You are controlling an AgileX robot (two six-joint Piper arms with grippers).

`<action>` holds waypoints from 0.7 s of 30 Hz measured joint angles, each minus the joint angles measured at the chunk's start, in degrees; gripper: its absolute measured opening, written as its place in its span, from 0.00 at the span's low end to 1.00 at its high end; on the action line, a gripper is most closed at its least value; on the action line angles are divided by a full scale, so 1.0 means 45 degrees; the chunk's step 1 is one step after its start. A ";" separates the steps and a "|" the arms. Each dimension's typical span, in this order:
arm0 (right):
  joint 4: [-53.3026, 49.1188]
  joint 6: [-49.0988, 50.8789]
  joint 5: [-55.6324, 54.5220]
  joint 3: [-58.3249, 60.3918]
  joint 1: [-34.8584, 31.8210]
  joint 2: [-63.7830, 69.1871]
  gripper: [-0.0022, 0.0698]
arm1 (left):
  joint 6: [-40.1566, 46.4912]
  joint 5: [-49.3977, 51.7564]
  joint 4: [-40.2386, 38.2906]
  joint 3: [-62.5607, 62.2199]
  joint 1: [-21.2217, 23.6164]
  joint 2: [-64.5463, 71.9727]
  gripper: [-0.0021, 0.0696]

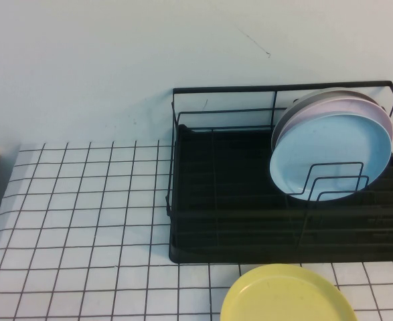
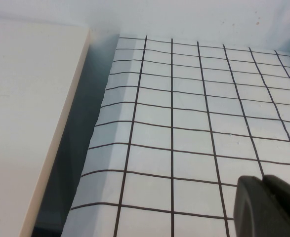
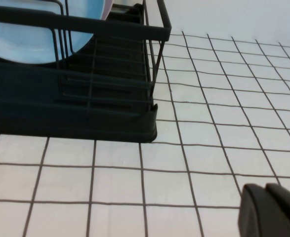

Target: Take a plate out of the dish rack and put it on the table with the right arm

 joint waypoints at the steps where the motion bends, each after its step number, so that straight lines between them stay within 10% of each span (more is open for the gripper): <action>1: 0.0000 0.0008 0.0000 0.0000 0.0000 0.0000 0.03 | 0.0000 0.0000 0.0000 0.0000 0.0000 0.0000 0.02; 21: 1.1170 0.1391 -0.0374 0.0071 0.0000 0.0000 0.03 | 0.0000 0.0000 0.0000 0.0000 0.0000 0.0000 0.02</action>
